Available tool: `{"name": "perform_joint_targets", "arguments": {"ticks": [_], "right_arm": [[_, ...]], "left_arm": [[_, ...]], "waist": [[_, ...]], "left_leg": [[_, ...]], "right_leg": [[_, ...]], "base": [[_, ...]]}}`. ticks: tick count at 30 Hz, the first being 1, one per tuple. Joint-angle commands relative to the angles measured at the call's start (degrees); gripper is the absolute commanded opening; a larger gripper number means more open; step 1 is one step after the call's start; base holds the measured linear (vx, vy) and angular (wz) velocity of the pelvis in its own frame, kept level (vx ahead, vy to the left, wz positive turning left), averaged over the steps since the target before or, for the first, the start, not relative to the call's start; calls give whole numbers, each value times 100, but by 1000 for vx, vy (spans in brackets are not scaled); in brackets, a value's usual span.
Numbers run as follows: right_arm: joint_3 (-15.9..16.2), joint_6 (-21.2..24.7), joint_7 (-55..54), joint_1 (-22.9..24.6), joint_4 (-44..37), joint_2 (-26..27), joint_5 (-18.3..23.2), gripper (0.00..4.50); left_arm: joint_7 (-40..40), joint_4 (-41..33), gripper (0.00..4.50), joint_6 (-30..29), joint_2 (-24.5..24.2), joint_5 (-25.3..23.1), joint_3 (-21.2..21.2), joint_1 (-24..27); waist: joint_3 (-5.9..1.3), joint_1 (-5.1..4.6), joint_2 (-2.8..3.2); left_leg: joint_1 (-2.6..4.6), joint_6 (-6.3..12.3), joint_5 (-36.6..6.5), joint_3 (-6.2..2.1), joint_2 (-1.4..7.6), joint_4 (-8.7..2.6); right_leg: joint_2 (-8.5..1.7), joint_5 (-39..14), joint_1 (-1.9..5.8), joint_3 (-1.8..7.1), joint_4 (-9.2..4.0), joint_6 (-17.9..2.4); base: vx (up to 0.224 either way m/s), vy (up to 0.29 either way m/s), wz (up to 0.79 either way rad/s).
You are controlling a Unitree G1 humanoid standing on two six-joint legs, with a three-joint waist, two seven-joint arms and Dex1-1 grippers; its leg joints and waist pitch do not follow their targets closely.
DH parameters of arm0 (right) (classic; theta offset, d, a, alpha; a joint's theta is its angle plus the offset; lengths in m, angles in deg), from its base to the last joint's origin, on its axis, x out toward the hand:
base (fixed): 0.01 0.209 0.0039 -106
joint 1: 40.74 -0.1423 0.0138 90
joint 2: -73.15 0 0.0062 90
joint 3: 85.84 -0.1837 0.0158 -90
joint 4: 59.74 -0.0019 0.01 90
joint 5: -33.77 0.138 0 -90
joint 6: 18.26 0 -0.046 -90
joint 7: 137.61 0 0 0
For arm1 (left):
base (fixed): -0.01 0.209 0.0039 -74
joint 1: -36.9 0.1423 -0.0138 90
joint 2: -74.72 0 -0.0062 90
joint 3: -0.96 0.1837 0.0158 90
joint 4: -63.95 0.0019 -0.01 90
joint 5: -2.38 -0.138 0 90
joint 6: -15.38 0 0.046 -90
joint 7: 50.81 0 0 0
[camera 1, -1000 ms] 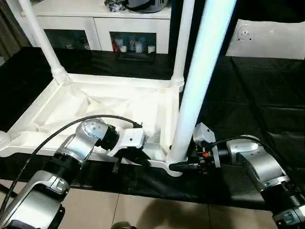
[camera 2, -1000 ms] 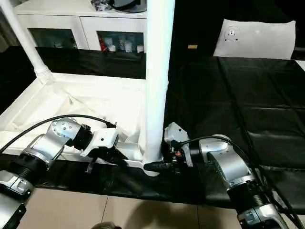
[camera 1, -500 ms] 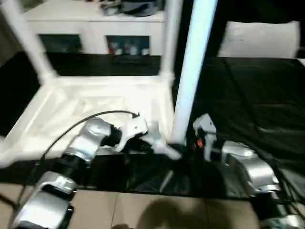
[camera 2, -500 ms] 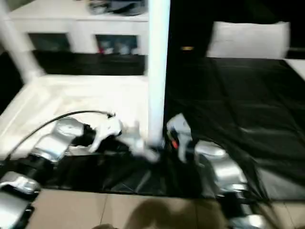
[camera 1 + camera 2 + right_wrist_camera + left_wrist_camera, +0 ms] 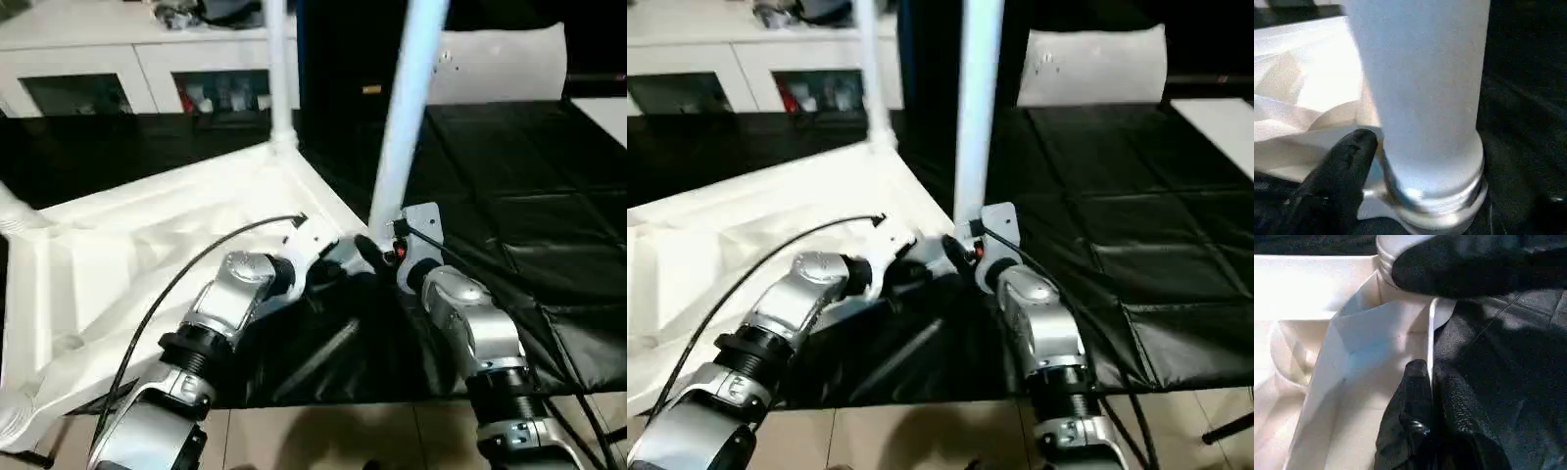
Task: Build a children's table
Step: Rotate leg to tighten
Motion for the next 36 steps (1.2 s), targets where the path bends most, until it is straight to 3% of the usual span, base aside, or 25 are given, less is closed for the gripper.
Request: {"name": "perform_joint_targets", "arguments": {"ticks": [1, 2, 4, 6, 9, 13, 16, 18, 20, 21, 25, 28, 30, 36], "right_arm": [[495, -85, 598, 138, -180, 4, 226, 415], [494, -109, 640, 152, -200, -29, 235, 415], [475, -154, 780, 192, -272, -131, 287, 430], [452, -305, 1295, 292, -419, -469, 394, 444], [517, -466, 1939, 368, -487, -864, 448, 444], [583, -573, 2878, 403, -550, -1368, 615, 444], [697, -595, 3590, 349, -517, -1722, 786, 444], [797, -613, 3894, 303, -470, -1871, 807, 444], [855, -631, 4065, 272, -435, -1944, 816, 444], [920, -644, 4242, 249, -414, -2017, 831, 444], [1301, -734, 4964, 131, -379, -2315, 746, 444], [1390, -768, 5169, 95, -361, -2378, 746, 444], [1443, -758, 5324, 65, -346, -2394, 773, 444], [1533, -755, 5522, -6, -246, -2419, 839, 384]], "left_arm": [[-233, -219, 0, 285, -126, 46, 72, 32], [-287, -226, 0, 305, -161, 50, 85, 44], [-449, -244, 0, 371, -281, 54, 137, 79], [-952, -249, 0, 630, -627, 82, 274, 169], [-1602, -239, 0, 1007, -962, 114, 439, 239], [-2552, -175, 0, 1513, -1410, 144, 683, 289], [-3100, -101, 0, 1742, -1603, 223, 806, 240], [-3281, -49, 0, 1859, -1670, 216, 887, 191], [-3381, -10, 0, 1944, -1705, 211, 937, 159], [-3481, 21, 0, 2010, -1731, 209, 977, 136], [-3899, 83, 0, 2229, -1775, 222, 1126, 38], [-4019, 116, 0, 2318, -1762, 217, 1161, 2], [-4093, 133, 0, 2374, -1736, 218, 1189, -25], [-4177, 192, 0, 2470, -1702, 233, 1227, -57]], "waist": [[-473, 78, -90], [-467, 90, -68], [-438, 100, -57], [-415, 120, -59], [-403, 152, -33], [-405, 233, -7], [-400, 344, -6], [-407, 411, -75], [-414, 477, -50], [-415, 496, -99], [-419, 558, -111], [-413, 599, -110], [-418, 619, -145], [-419, 656, -152]], "left_leg": [[-70, 825, 51, -164, 323, -295], [-64, 923, 89, -155, 326, -282], [-50, 938, -87, -144, 334, -295], [-32, 793, -398, -144, 349, -319], [9, 654, -650, -145, 364, -340], [53, 566, -747, -138, 407, -363], [78, 510, -833, -124, 421, -368], [65, 496, -781, -112, 429, -367], [73, 486, -741, -108, 421, -356], [72, 471, -725, -104, 423, -361], [57, 488, -666, -106, 420, -348], [66, 461, -701, -102, 426, -349], [75, 453, -677, -105, 436, -355], [67, 407, -711, -109, 436, -354]], "right_leg": [[-507, -308, 428, 420, -233, -1083], [-496, -217, 408, 410, -224, -1122], [-489, -487, 392, 397, -269, -1105], [-480, -1010, 399, 396, -327, -975], [-471, -1268, 372, 405, -367, -891], [-457, -1122, 346, 432, -320, -936], [-470, -1136, 335, 437, -313, -990], [-480, -1111, 346, 443, -288, -1007], [-498, -1182, 336, 444, -296, -994], [-495, -1211, 339, 445, -297, -974], [-506, -1310, 344, 443, -280, -923], [-510, -1511, 326, 444, -313, -865], [-503, -1499, 321, 444, -302, -862], [-516, -1450, 325, 445, -286, -898]], "base": [[0, 0, 0], [0, 0, 0], [0, 0, 0], [0, 0, 0], [0, 0, 0], [0, 0, 0], [0, 0, 0], [0, 0, 0], [0, 0, 0], [0, 0, 0], [0, 0, 0], [0, 0, 0], [0, 0, 0], [0, 0, 0]]}}
